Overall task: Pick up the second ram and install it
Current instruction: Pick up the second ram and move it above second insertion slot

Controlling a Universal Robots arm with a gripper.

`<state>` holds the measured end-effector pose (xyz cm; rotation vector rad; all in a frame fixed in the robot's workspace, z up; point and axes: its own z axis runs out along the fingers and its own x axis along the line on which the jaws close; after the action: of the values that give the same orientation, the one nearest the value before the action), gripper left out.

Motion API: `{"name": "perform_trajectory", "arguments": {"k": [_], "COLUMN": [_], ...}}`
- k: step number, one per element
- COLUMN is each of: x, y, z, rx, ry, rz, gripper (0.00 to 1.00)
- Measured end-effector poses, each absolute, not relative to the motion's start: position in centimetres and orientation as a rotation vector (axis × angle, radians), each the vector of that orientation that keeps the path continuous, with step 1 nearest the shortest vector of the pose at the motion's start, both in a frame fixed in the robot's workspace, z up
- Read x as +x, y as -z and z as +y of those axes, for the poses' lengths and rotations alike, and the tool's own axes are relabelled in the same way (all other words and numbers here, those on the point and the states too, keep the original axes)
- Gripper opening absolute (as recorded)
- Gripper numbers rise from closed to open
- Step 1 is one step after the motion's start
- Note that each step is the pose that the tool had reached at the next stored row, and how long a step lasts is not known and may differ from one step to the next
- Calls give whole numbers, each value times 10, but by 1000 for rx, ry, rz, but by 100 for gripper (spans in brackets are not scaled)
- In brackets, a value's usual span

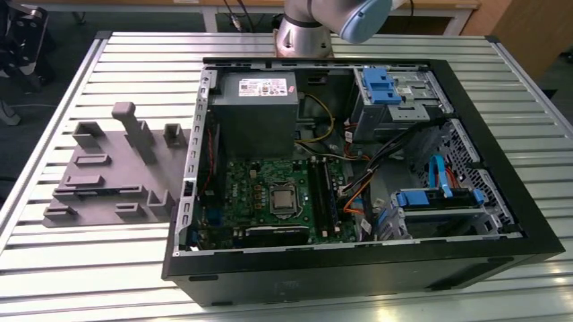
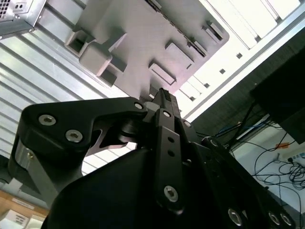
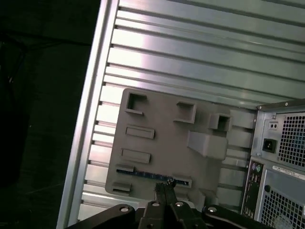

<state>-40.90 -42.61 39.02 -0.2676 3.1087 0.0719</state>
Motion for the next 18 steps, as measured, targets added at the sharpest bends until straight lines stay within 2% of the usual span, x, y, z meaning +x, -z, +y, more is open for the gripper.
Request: {"name": "perform_trajectory", "arguments": {"k": [18], "x": [-415], "y": [-390], "z": [-426], "rx": [-495], "ry": [-69], "rz": [3085], "gripper": [11]}}
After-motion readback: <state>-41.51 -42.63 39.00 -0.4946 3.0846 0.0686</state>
